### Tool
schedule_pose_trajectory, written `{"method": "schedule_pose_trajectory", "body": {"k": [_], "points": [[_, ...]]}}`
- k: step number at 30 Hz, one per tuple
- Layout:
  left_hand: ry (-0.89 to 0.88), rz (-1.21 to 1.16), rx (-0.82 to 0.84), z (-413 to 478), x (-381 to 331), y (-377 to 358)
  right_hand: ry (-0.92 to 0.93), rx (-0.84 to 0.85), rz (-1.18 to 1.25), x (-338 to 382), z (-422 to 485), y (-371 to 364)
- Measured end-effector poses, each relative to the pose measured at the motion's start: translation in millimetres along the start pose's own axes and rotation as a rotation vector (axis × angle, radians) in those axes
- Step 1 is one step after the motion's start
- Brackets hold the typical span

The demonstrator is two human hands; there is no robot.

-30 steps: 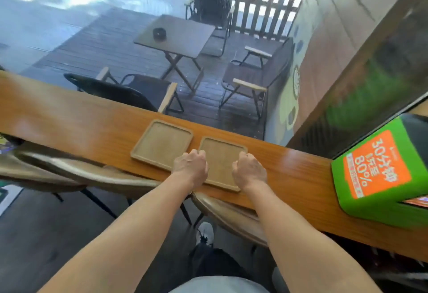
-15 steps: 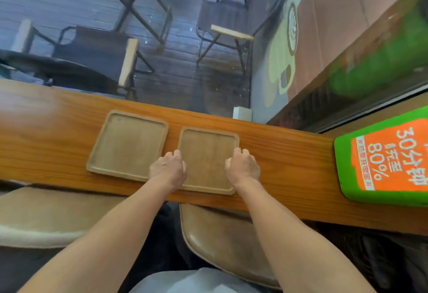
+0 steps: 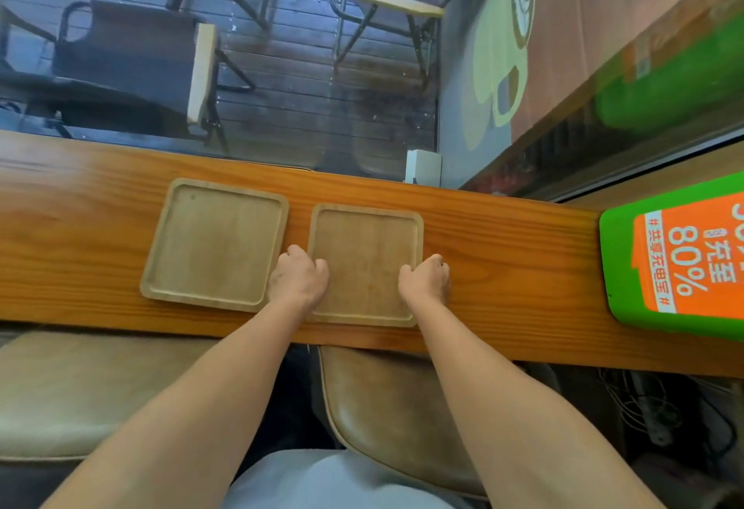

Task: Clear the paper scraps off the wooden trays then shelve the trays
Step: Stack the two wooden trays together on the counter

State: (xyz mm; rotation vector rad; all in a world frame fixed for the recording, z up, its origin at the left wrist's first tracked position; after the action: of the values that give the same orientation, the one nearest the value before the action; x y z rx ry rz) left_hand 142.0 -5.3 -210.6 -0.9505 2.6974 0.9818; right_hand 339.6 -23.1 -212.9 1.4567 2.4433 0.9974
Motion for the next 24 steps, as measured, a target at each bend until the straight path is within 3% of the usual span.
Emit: {"method": "schedule_pose_trajectory", "body": {"k": [6,10,13,17,24], "points": [[0.090,-0.137,-0.028,-9,1,-11,-0.111,0.034,0.133,1,-1,-2],[0.115,-0.230,0.061,-5,9,-13,-0.128,0.052,0.231,-6,-3,-1],[0.132,-0.326,0.126,-7,17,-15,-0.117,0.172,0.328,-17,-6,-2],[0.045,-0.268,0.160,-16,28,-15,-0.054,0.355,0.363,-25,-12,0],[-0.047,-0.389,0.087,-32,35,2,0.076,0.332,0.291,-10,-26,8]]}}
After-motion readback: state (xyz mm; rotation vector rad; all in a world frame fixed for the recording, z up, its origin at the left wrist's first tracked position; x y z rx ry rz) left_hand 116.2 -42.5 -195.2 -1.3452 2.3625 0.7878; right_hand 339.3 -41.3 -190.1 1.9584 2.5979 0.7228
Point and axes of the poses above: each hand's wrist, its own z-axis towards the middle knuckle, its own y-axis out of the back of the hand, x = y × z, the point moved 2 cm from there along z, towards the middle knuckle, and after that the axes turned 14 degrees about x, right-handed, at the moved point
